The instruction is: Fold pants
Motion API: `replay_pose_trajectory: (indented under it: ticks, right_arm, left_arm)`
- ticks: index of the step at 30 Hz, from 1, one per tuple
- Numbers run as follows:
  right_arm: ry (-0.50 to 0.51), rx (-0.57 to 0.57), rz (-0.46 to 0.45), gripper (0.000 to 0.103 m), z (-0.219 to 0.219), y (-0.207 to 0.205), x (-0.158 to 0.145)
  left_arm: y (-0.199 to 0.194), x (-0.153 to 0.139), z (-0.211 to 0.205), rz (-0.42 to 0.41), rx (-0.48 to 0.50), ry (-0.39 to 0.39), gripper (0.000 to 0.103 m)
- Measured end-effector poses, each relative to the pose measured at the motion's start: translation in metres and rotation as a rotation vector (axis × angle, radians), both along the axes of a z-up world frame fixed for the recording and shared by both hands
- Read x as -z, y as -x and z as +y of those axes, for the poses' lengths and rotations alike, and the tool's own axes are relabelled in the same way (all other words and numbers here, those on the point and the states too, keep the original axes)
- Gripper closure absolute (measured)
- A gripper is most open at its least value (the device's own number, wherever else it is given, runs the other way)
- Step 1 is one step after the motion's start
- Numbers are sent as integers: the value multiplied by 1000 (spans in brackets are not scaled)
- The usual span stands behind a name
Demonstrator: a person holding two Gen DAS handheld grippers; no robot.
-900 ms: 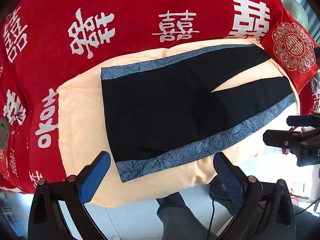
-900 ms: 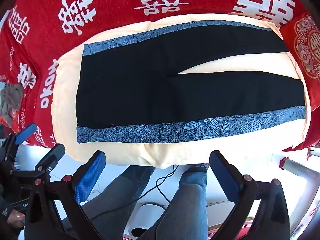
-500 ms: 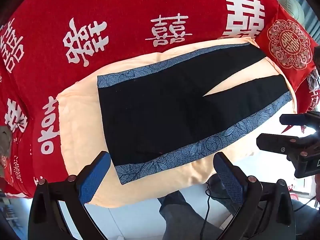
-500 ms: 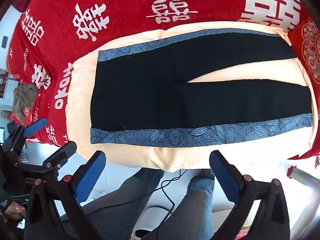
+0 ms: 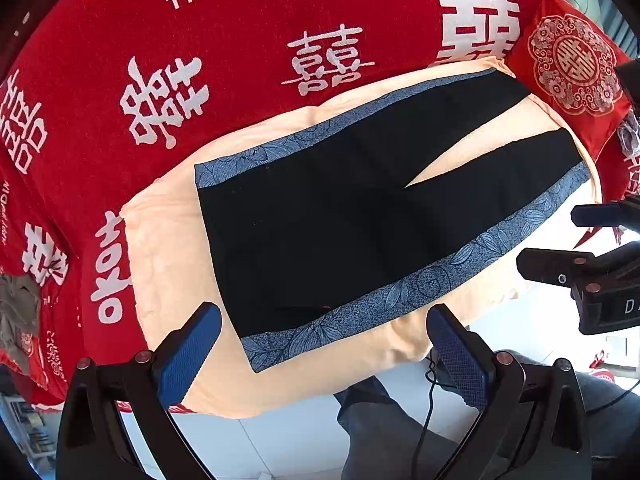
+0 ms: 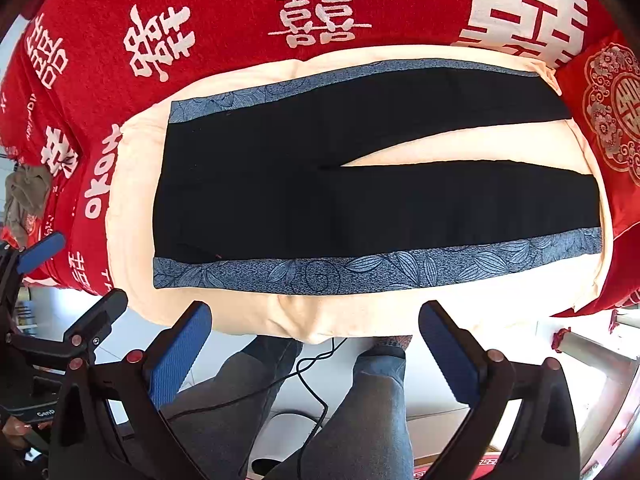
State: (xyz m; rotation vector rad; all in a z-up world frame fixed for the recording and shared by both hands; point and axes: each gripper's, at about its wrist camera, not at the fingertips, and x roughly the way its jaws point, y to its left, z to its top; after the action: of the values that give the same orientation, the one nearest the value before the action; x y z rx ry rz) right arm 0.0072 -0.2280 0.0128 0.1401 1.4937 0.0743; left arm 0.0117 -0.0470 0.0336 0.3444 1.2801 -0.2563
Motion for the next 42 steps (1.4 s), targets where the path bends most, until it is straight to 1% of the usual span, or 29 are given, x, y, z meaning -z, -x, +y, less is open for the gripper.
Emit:
replay_pose_trajectory:
  ticks: [3,8,18,31,42]
  right_arm:
    - [4,6,4,0,-4,0,2]
    - [7,24,1,0,-8,-2,2]
    - [25,20,-29,0,-10,-7,-5]
    - [32,8,-19,0,-7,-6,-2]
    - [17,0,-30,0,-7,-5,-3]
  left_arm:
    - [1,-3,-5,-22,14,-12,0]
    - [-2,-5,-8,-31,26,-25,0]
    - [-5,-10,-7,-64,12,-35,0]
    - [-3,-9,-1,-58,-22,-21,0]
    - [1,-12,-2,-75,-25,-42,0]
